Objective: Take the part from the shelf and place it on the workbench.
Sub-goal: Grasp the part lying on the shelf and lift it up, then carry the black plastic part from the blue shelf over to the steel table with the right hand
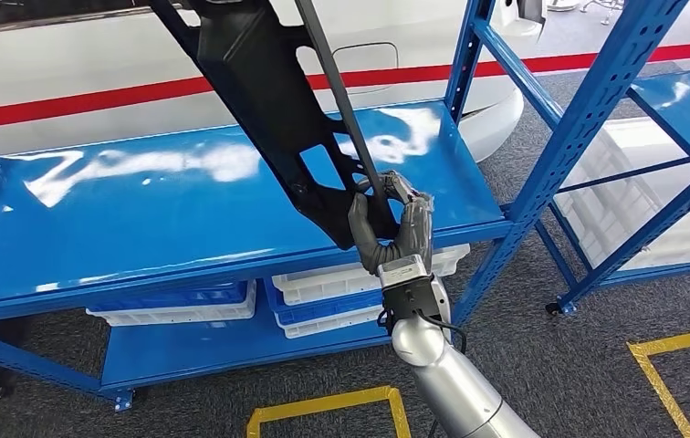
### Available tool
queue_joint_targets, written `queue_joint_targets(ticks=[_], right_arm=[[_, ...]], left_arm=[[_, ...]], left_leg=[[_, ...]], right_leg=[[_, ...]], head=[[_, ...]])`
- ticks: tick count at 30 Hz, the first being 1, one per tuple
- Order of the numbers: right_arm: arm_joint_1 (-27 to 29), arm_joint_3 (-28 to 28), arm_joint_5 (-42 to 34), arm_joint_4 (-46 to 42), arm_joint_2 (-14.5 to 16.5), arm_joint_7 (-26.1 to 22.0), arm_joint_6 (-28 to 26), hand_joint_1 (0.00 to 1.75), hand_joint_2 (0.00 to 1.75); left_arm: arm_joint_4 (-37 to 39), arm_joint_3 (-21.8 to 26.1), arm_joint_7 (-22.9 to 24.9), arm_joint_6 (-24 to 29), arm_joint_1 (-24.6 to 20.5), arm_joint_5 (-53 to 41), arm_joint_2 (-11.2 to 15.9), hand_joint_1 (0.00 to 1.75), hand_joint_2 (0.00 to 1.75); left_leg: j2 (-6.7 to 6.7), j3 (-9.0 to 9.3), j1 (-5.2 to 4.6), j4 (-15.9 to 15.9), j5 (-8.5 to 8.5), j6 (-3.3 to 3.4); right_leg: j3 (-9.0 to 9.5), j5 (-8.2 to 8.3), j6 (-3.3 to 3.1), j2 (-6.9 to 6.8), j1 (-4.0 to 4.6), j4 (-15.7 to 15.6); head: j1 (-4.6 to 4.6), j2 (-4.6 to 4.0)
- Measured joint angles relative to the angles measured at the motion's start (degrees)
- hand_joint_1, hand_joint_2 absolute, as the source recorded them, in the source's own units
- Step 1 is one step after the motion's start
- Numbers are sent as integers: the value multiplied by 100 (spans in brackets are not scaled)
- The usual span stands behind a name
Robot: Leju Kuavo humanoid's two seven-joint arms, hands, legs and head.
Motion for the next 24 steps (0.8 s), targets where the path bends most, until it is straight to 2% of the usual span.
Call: queue_joint_targets(ticks=[2, 3, 4, 7, 8, 10, 11, 12, 13, 14, 15, 16, 17, 18, 19, 20, 22, 23, 24], right_arm=[[-8, -1, 1, -4, 1, 0, -1, 175, 175], [-15, -1, 1, -6, 2, 0, -1, 175, 175], [-20, -1, 2, -9, 2, 0, -1, 175, 175], [-26, -2, 5, -15, -4, 0, -4, 175, 175], [-29, -3, 5, -15, -7, -1, -6, 175, 175], [-28, -4, 6, -16, -13, -2, -10, 175, 175], [-24, -4, 7, -16, -16, -2, -12, 175, 175], [-16, -4, 7, -15, -22, -2, -13, 175, 175], [-9, -4, 6, -15, -28, -2, -14, 175, 175], [-4, -4, 6, -14, -36, -2, -14, 175, 175], [0, -4, 5, -14, -40, -2, -14, 175, 175], [-2, -4, 5, -15, -43, -2, -14, 175, 175], [-8, -3, 6, -15, -42, -2, -14, 175, 175], [-13, -2, 6, -16, -39, -3, -14, 175, 175], [-18, -2, 6, -17, -37, -3, -14, 175, 175], [-18, -2, 6, -17, -35, -4, -14, 175, 175], [-18, -2, 5, -17, -32, -4, -14, 175, 175], [-21, -2, 5, -17, -26, -4, -14, 175, 175], [-26, -2, 5, -18, -18, -4, -14, 175, 175]], left_arm=[[0, 0, 0, 0, -8, 0, 1, 0, 175], [1, 0, 0, 0, -11, -1, 1, 0, 175], [1, -1, 0, 0, -12, -1, 2, 0, 175], [3, -2, 0, 0, -10, -1, 8, 0, 175], [3, -2, 0, 0, -13, -1, 9, 0, 175], [4, -2, 0, 0, -17, -1, 9, 0, 175], [4, -2, 0, 0, -16, -1, 10, 0, 175], [4, -2, 0, 0, -15, -1, 9, 0, 175], [4, -2, 0, 0, -15, -1, 9, 0, 175], [4, -2, 0, 0, -15, 0, 9, 0, 175], [5, -2, 0, 0, -15, 0, 8, 0, 175], [5, -2, 0, 0, -14, 0, 8, 0, 175], [7, -2, 0, 0, -15, 0, 8, 0, 175], [8, -2, 0, 0, -15, 0, 7, 0, 175], [10, -2, 0, 0, -15, -1, 7, 0, 175], [13, -2, 1, 0, -15, -1, 6, 0, 175], [18, -2, 1, 0, -13, -1, 7, 0, 175], [20, -2, 1, 0, -12, -1, 7, 0, 175], [22, -2, 0, 0, -10, -2, 8, 0, 175]], left_leg=[[-16, 521, -5, -818, 230, 37], [-25, 670, -19, -1074, 276, 66], [-34, 724, -40, -1190, 276, 96], [-15, 665, -73, -1264, 383, 233], [-1, 629, -71, -1293, 437, 291], [22, 530, -76, -1319, 530, 369], [27, 470, -82, -1317, 568, 390], [32, 412, -87, -1315, 607, 396], [35, 356, -88, -1312, 645, 393], [36, 305, -89, -1308, 681, 383], [36, 263, -89, -1303, 713, 368], [34, 231, -89, -1294, 740, 348], [33, 196, -100, -1276, 764, 323], [32, 170, -110, -1261, 790, 292], [32, 148, -119, -1242, 813, 261], [31, 131, -124, -1230, 836, 229], [25, 99, -101, -1193, 829, 166], [21, 52, -84, -1101, 731, 133], [13, -39, -67, -885, 539, 101]], right_leg=[[-24, 27, 39, 2, 11, 19], [-35, 44, 67, 1, 19, 25], [-50, 68, 103, 1, 23, 26], [-138, 86, 213, 1, 17, 56], [-213, -14, 215, 2, 17, 175], [-454, -400, 159, 4, 16, 738], [-585, -608, 136, 4, 14, 1121], [-672, -740, 139, 4, 13, 1436], [-684, -785, 166, 4, 11, 1602], [-592, -739, 213, 4, 7, 1559], [-390, -626, 265, 3, 0, 1297], [-113, -510, 303, -1, -9, 886], [167, -428, 318, -2, -6, 459], [364, -381, 316, 0, 1, 142], [455, -375, 301, 5, 11, -40], [463, -376, 281, 12, 25, -85], [397, -337, 211, 17, -10, -83], [384, -305, 156, 15, -29, -87], [357, -266, 93, 11, -45, -94]], head=[[0, 0], [1, 0], [0, 0], [-1, 0], [8, 0], [26, 0], [34, 0], [38, 0], [41, 0], [43, 0], [44, 0], [46, 0], [48, 0], [43, 0], [42, 0], [39, 0], [39, 0], [30, 0], [19, 0]])
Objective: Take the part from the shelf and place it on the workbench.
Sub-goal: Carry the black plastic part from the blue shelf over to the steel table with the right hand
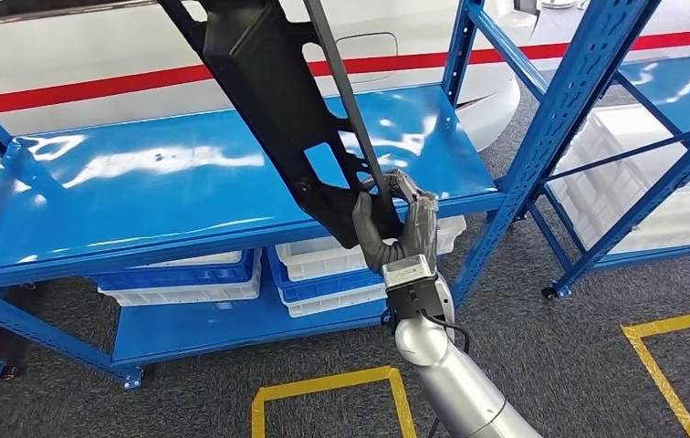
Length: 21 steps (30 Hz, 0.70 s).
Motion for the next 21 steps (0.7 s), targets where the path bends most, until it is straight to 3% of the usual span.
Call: queue_joint_targets(ticks=[3, 4, 6, 7, 9, 11, 13, 15, 17, 19, 20, 21], right_arm=[[-1, 1, -2, 0, 15, 0, -1, 175, 175], [5, 1, -2, 1, 15, 0, -1, 175, 175], [18, 2, -2, 3, 14, 0, -1, 175, 175], [21, 2, -2, 3, 14, 0, 0, 175, 175], [16, 2, -2, 2, 15, 0, 0, 175, 175], [5, 1, -1, 0, 17, 0, 0, 175, 175], [4, 1, -23, -1, 20, 21, 41, 175, 175], [121, -39, -163, -36, 23, 141, 353, 175, 175], [504, -162, -276, -94, 41, 163, 776, 175, 175], [1008, -326, -241, -116, 60, 34, 952, 175, 175], [1199, -409, -209, -115, 66, 0, 977, 175, 175], [1330, -499, -176, -114, 66, -6, 1001, 175, 175]], left_arm=[[3, 0, 1, 0, 2, 0, 0, 0, 175], [3, 0, 2, 0, 3, 0, 0, 0, 175], [4, 0, 1, 0, 4, 0, -1, 0, 175], [4, 0, 1, 0, 5, -1, -1, 0, 175], [4, 0, 1, 0, 1, -1, 0, 0, 175], [4, 0, 0, 0, -2, -2, 0, 0, 175], [5, -1, 56, 40, 0, -10, 5, 0, 175], [21, -16, 473, 353, 2, -71, -66, 0, 175], [41, -45, 983, 800, 23, -122, -260, 0, 175], [59, -64, 988, 915, 79, -122, -446, 0, 175], [74, -74, 900, 863, 105, -126, -505, 0, 175], [88, -90, 854, 806, 116, -141, -545, 0, 175]], left_leg=[[-15, -303, 34, 846, -582, -74], [-15, -363, 43, 1063, -653, -88], [-14, -320, 63, 1213, -614, -106], [-13, -153, 70, 999, -474, -102], [-20, 334, 66, 255, -202, -71], [-29, 618, 32, -247, -118, -19], [-29, 611, -7, -331, -118, 45], [-7, 597, 4, -406, -49, 148], [9, 577, 15, -472, 24, 246], [5, 502, -9, -470, 67, 293], [6, 452, -17, -463, 92, 300], [8, 400, -19, -451, 117, 300]], right_leg=[[-77, 74, -103, -11, 28, 4], [-97, 89, -110, -14, 38, 7], [-139, 118, -111, -17, 56, 14], [-149, 127, -106, -17, 59, 19], [-160, 139, -85, -15, 71, 30], [-189, 166, -39, -15, 86, 39], [-230, 210, 31, -15, 87, 40], [-282, 156, 79, -13, 93, 104], [-448, -147, 60, -7, 94, 514], [-738, -536, 37, -3, 70, 1264], [-828, -632, 57, -3, 59, 1526], [-826, -637, 100, -4, 51, 1598]], head=[[-25, 0], [-25, 0], [-29, 0], [-29, 0], [-29, 0], [-26, 1], [-27, 1], [-26, 0], [-1, 1], [28, 1], [35, 1], [41, 1]])
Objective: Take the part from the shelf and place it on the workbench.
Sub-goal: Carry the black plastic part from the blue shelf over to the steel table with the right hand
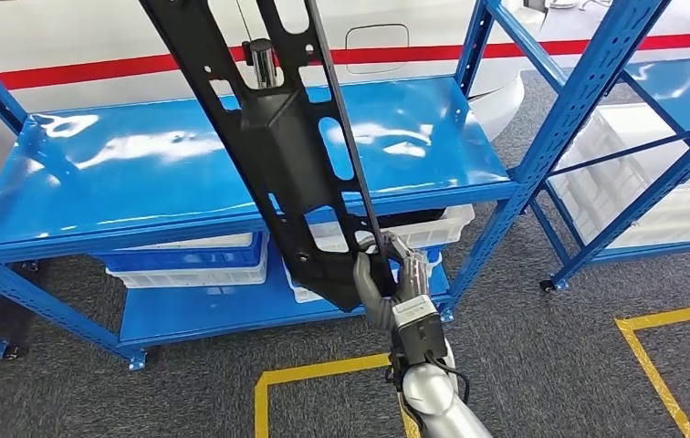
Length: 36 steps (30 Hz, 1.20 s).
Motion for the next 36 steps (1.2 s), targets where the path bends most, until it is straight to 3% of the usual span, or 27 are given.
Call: queue_joint_targets(ticks=[1, 3, 4, 6, 9, 11, 13, 14, 15, 16, 17, 19, 20, 24, 26, 30, 31, 33, 34, 36], right_arm=[[74, -85, 32, 0, 1, 10, 18, 175, 175], [152, -222, 80, 0, 9, 28, 39, 175, 175], [178, -273, 90, -1, 23, 33, 49, 175, 175], [226, -346, 103, -1, 52, 51, 73, 175, 175], [299, -415, 110, 7, 75, 77, 94, 175, 175], [317, -449, 109, 9, 92, 80, 95, 175, 175], [326, -467, 109, 9, 104, 80, 95, 175, 175], [334, -472, 109, 9, 108, 80, 95, 175, 175], [341, -477, 109, 9, 111, 80, 96, 175, 175], [347, -482, 109, 9, 114, 80, 96, 175, 175], [350, -486, 112, 9, 120, 80, 97, 175, 175], [346, -495, 121, 7, 134, 80, 96, 175, 175], [343, -499, 127, 5, 143, 80, 96, 175, 175], [339, -511, 136, 4, 167, 80, 97, 175, 175], [340, -516, 137, 4, 167, 79, 96, 175, 175], [340, -519, 138, 5, 165, 78, 95, 175, 175], [349, -523, 139, 5, 158, 79, 96, 175, 175], [365, -532, 140, 7, 145, 80, 96, 175, 175], [367, -536, 140, 6, 141, 81, 96, 175, 175], [368, -538, 142, 5, 143, 81, 96, 175, 175]], left_arm=[[10, -20, 9, -38, 1, -21, -22, 0, 175], [19, -48, 50, -72, -2, -56, -38, 0, 175], [19, -54, 64, -74, -4, -66, -34, 0, 175], [19, -56, 74, -73, -8, -71, -19, 0, 175], [19, -68, 80, -72, -10, -77, 0, 0, 175], [19, -79, 87, -73, -9, -78, 2, 0, 175], [20, -87, 91, -74, -9, -78, -3, 0, 175], [20, -90, 92, -74, -9, -78, -4, 0, 175], [20, -91, 92, -74, -9, -78, -5, 0, 175], [19, -92, 92, -73, -10, -78, -4, 0, 175], [19, -93, 92, -73, -13, -78, -4, 0, 175], [19, -98, 92, -71, -28, -78, -7, 0, 175], [19, -101, 92, -71, -35, -78, -8, 0, 175], [20, -118, 94, -67, -39, -78, -3, 0, 175], [21, -128, 94, -67, -44, -78, -4, 0, 175], [21, -133, 94, -67, -46, -78, -3, 0, 175], [21, -133, 95, -67, -46, -78, -3, 0, 175], [22, -133, 96, -68, -45, -78, -5, 0, 175], [22, -133, 96, -69, -44, -78, -7, 0, 175], [21, -133, 96, -68, -41, -78, -9, 0, 175]], left_leg=[[2, -44, 3, 13, 23, -12], [4, -106, 4, 51, 56, -46], [2, -134, -8, 78, 73, -71], [0, -180, -34, 138, 109, -125], [-16, -264, -11, 246, 70, -223], [-24, -389, 27, 553, -287, -278], [-24, -548, 51, 1138, -736, -319], [-25, -581, 60, 1383, -836, -333], [-24, -551, 67, 1494, -829, -340], [-24, -432, 70, 1420, -728, -338], [-24, -232, 72, 1155, -624, -331], [-38, 122, 48, 606, -546, -295], [-47, 208, 24, 443, -553, -266], [-34, 163, -37, 329, -404, -97], [0, 101, -23, 249, -284, -2], [14, 29, -25, 239, -214, 47], [21, -91, -28, 244, -125, 44], [34, -368, -33, 257, 88, 10], [38, -497, -41, 268, 188, -29], [37, -545, -54, 274, 282, -105]], right_leg=[[125, 88, 57, -1, -6, -169], [592, 330, 152, -7, -33, -918], [802, 419, 162, -1, -32, -1248], [951, 479, 136, 20, -26, -1548], [846, 531, 48, 33, -58, -1493], [769, 605, -74, 22, -72, -1478], [662, 678, -164, 10, -14, -1452], [597, 708, -183, 5, 12, -1426], [528, 730, -187, 0, 33, -1390], [458, 745, -184, -2, 44, -1343], [390, 757, -174, -2, 47, -1294], [300, 799, -130, -2, 46, -1240], [280, 825, -100, -3, 46, -1234], [229, 896, 49, -1, 47, -1229], [121, 722, 43, 4, 63, -1073], [-3, 439, -9, 3, 55, -791], [32, 352, 28, 2, 36, -585], [369, 282, 131, -1, -15, -561], [682, 316, 190, -1, -30, -842], [1013, 320, 158, 13, -11, -1404]], head=[[7, -1], [11, 0], [6, 0], [-5, 0], [-20, -1], [-40, -1], [-54, -1], [-56, -1], [-56, -1], [-56, -1], [-57, -1], [-54, -1], [-55, -1], [-55, 0], [-44, -1], [-18, -1], [-6, -1], [10, -1], [15, -1], [0, -1]])
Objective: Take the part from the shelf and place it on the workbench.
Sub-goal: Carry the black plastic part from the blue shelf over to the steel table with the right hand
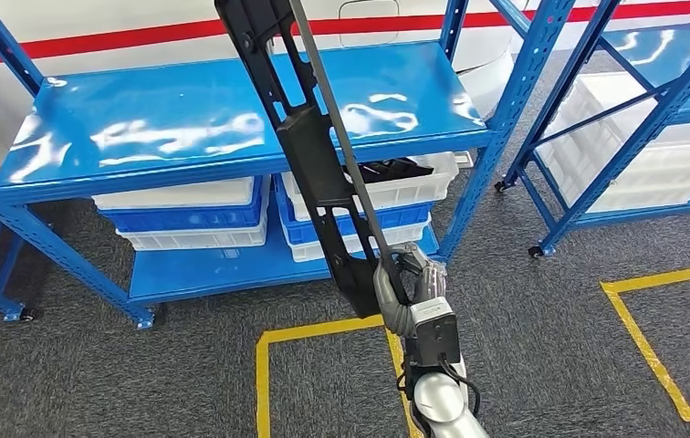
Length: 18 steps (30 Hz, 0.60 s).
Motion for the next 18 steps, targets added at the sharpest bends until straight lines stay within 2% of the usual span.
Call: queue_joint_targets(ticks=[2, 3, 4, 5, 7, 8, 9, 10, 11, 13, 15, 16, 18], right_arm=[[4, -3, 1, -1, 1, -2, 1, 175, 175], [0, -4, 2, -1, 1, -3, 1, 175, 175], [-1, -6, 2, -1, 5, -3, 1, 175, 175], [-2, -8, 1, -1, 11, -2, 1, 175, 175], [-3, -12, 1, -1, 28, -1, 1, 175, 175], [-1, -13, 0, -1, 34, -1, 1, 175, 175], [3, -14, 0, -1, 37, -1, 1, 175, 175], [5, -16, 0, -1, 38, -1, 1, 175, 175], [7, -19, 0, -1, 38, -1, 1, 175, 175], [8, -27, -22, 1, 38, -13, -15, 175, 175], [-2, -50, -108, 27, 33, -101, -40, 175, 175], [-11, -62, -161, 55, 30, -170, -48, 175, 175], [-25, -85, -237, 123, 22, -288, -52, 175, 175]], left_arm=[[1, 0, 0, 1, 3, 0, 1, 0, 175], [2, 0, 0, 1, 5, 0, 3, 0, 175], [2, 0, 0, 1, 6, 0, 4, 0, 175], [2, 0, 0, 2, 7, 0, 4, 0, 175], [2, 0, 1, 3, 10, 0, 1, 0, 175], [2, 0, 2, 3, 12, 0, -1, 0, 175], [2, 0, 2, 3, 13, 0, -1, 0, 175], [2, 0, 2, 2, 13, 0, -1, 0, 175], [2, 0, 2, 1, 13, 0, 0, 0, 175], [2, 0, 10, -64, 11, 1, 11, 0, 175], [2, -1, 41, -216, 8, 1, 60, 0, 175], [2, -2, 62, -284, 8, 2, 98, 0, 175], [2, -2, 90, -354, 15, 6, 168, 0, 175]], left_leg=[[-1, -4, 10, -13, 86, -70], [-9, -19, 29, 6, 66, -103], [-18, -48, 48, 82, -52, -135], [-28, -100, 65, 252, -268, -168], [-37, -256, 89, 884, -849, -231], [-39, -327, 99, 1236, -1044, -256], [-39, -348, 111, 1491, -1117, -274], [-38, -278, 122, 1564, -1074, -282], [-38, -137, 129, 1476, -967, -284], [-47, 426, 137, 747, -749, -259], [-73, 855, 121, 84, -699, -214], [-84, 920, 103, -49, -722, -193], [-71, 888, 84, -116, -671, -111]], right_leg=[[-14, 17, -81, 13, 18, -101], [-43, 51, -133, 4, -1, -111], [-70, 99, -200, -7, -21, -116], [-107, 151, -266, -21, -41, -123], [-200, 254, -344, -38, -30, -118], [-253, 305, -351, -41, -17, -113], [-308, 355, -344, -41, -6, -107], [-362, 401, -331, -41, 1, -98], [-414, 437, -318, -40, 4, -90], [-482, 490, -280, -37, 8, -75], [-524, 542, -210, -40, 29, -65], [-543, 571, -167, -43, 34, -64], [-583, 617, -82, -45, 36, -54]], head=[[-18, 0], [-15, 0], [-22, 0], [-32, 0], [-49, 0], [-53, 0], [-51, 0], [-52, 0], [-52, 0], [-55, 0], [-49, 0], [-48, 0], [-45, 0]])
